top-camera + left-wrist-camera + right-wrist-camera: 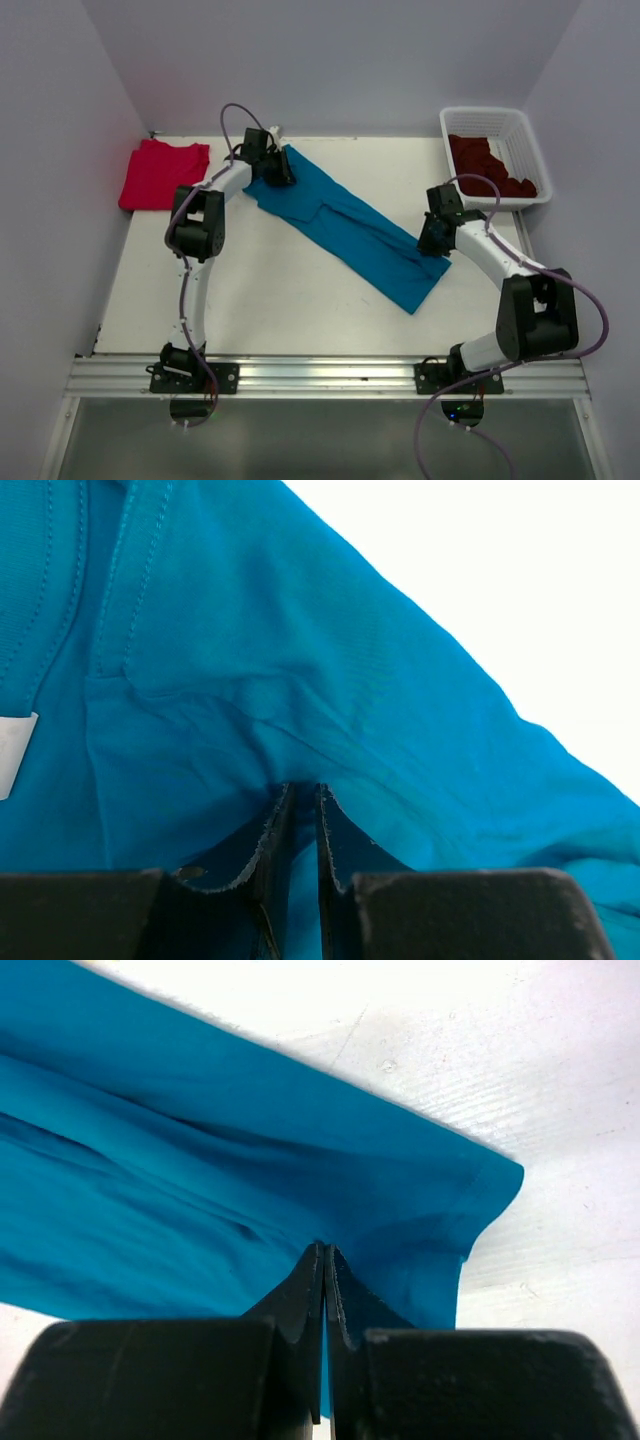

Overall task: Fold and stack the t-shirts
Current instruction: Fold the tshirt

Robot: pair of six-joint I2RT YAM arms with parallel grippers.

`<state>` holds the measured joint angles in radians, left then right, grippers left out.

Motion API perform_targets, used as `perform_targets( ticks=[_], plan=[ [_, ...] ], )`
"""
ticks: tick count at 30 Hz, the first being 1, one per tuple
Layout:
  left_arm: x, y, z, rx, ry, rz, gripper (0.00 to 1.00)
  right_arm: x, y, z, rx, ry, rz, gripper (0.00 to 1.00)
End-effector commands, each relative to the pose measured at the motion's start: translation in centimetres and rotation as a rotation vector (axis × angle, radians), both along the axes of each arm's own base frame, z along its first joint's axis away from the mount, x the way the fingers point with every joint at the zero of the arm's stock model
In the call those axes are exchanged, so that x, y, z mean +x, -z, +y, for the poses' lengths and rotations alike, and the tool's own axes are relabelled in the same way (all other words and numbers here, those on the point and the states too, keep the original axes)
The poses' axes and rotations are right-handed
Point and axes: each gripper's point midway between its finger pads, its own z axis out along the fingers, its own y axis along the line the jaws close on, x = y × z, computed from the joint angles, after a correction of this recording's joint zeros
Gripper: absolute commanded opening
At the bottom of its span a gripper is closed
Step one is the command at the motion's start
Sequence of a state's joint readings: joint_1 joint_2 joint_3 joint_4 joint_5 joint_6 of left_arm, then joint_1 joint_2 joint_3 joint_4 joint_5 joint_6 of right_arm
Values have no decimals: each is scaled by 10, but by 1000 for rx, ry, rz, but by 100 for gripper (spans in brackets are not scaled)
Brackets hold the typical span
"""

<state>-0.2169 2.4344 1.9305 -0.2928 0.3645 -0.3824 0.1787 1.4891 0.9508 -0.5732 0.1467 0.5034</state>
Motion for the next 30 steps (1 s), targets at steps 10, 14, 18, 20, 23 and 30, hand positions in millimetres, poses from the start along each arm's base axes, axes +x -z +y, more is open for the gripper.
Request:
perform_targets(
  ticks=[10,14,18,20,23,30],
  plan=[
    [-31,29,16,44,-13,131,17,-44,-17,18,134,-39,-5,0],
    [-31,28,15,35,-14,132,17,-59,-14,18,137,-50,20,8],
    [-31,28,15,25,-15,135,17,-68,-8,22,161,-72,50,28],
    [-31,27,14,24,-14,132,17,-67,-10,21,157,-65,40,39],
    [-31,26,14,22,-15,131,17,-58,-19,19,145,-58,15,46],
    [-29,22,13,17,-13,125,17,-31,-27,11,96,-2,-57,7]
  ],
)
